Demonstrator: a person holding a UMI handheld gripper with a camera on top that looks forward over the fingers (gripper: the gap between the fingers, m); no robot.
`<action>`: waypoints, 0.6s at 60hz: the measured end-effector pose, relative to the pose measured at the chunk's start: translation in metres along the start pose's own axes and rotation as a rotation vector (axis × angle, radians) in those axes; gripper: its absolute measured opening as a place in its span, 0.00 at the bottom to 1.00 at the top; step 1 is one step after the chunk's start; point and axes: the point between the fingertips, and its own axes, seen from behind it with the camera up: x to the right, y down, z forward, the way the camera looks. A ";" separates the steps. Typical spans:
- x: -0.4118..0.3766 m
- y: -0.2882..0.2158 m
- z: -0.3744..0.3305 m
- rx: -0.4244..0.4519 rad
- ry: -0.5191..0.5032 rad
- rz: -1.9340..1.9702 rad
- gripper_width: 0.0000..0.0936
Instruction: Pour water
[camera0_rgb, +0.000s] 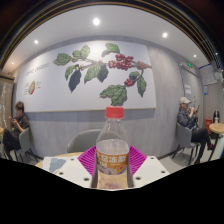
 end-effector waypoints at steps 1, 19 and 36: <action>-0.001 0.000 0.001 -0.006 -0.002 -0.012 0.43; -0.005 0.013 0.006 0.005 -0.018 -0.081 0.43; -0.012 0.016 -0.003 -0.048 -0.051 -0.097 0.91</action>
